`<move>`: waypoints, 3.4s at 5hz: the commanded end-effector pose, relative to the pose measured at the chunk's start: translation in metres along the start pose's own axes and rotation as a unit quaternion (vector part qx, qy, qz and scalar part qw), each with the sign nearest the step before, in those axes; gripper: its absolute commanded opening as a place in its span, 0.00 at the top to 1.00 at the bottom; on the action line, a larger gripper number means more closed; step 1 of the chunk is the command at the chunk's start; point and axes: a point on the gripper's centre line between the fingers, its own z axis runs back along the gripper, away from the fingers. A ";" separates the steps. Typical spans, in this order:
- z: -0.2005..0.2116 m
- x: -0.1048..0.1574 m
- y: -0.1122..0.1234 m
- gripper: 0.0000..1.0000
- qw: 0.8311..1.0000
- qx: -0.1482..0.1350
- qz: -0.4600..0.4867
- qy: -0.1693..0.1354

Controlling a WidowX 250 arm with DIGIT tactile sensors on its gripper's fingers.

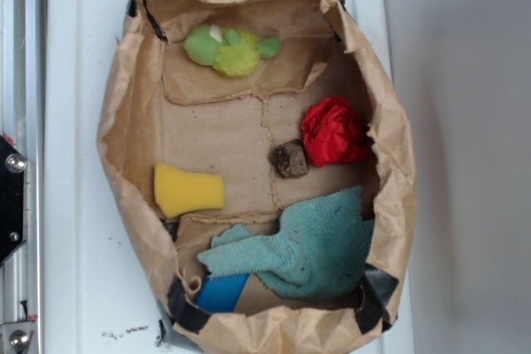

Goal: Grab the green animal.

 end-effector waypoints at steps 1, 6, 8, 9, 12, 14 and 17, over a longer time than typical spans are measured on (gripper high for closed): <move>0.000 0.000 0.000 0.00 1.000 0.000 0.000 0.000; -0.071 0.143 0.047 0.00 0.996 0.025 -0.064 -0.049; -0.095 0.167 0.065 0.00 0.997 0.043 -0.053 -0.047; -0.106 0.171 0.069 0.00 0.996 0.057 -0.053 -0.042; -0.145 0.150 0.083 0.00 0.993 0.071 -0.091 0.000; -0.145 0.150 0.083 0.00 0.993 0.071 -0.091 0.000; -0.175 0.154 0.091 0.00 0.989 0.117 -0.088 -0.006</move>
